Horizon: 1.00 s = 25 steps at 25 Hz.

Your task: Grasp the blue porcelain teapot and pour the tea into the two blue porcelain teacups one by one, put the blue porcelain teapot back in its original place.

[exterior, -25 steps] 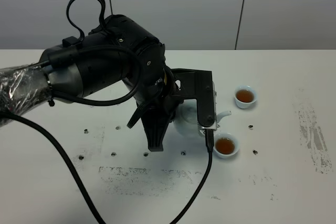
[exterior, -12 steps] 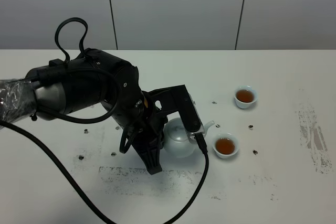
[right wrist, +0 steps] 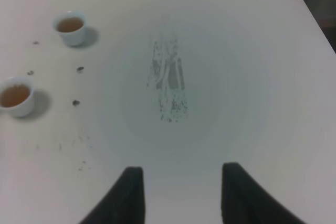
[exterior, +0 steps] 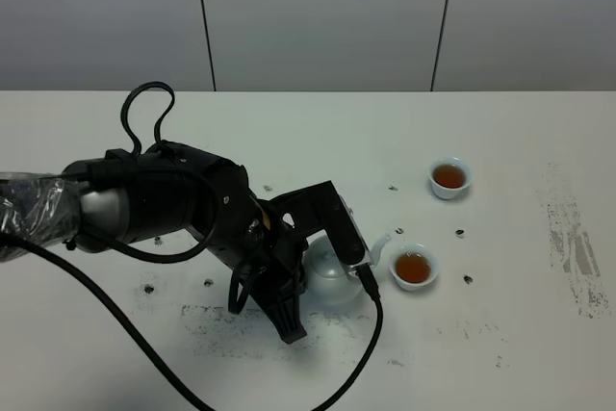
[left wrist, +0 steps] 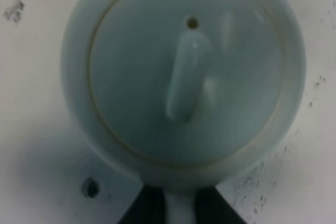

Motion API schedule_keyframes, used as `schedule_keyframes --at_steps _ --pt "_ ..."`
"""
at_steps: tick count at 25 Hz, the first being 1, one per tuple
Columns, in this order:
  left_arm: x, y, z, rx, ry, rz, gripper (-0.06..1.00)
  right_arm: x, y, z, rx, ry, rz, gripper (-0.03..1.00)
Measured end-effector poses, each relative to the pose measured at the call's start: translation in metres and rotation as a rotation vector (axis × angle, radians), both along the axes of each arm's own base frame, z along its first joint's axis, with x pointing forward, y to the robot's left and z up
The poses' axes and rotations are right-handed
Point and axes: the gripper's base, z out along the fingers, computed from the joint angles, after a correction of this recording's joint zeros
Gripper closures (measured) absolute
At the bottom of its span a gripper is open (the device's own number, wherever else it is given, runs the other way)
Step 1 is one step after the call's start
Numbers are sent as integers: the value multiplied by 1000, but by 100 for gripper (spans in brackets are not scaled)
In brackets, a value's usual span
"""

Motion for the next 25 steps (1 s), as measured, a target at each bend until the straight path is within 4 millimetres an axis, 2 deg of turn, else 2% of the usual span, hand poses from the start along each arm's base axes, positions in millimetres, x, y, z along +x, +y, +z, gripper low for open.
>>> schedule_keyframes --at_steps 8,15,19,25 --pt "-7 7 -21 4 2 20 83 0 0 0 0 0 0 61" --pt "-10 9 -28 -8 -22 33 83 0 0 0 0 0 0 61" --pt "-11 10 -18 -21 -43 31 83 0 0 0 0 0 0 61" --pt "-13 17 20 -71 -111 49 83 0 0 0 0 0 0 61"
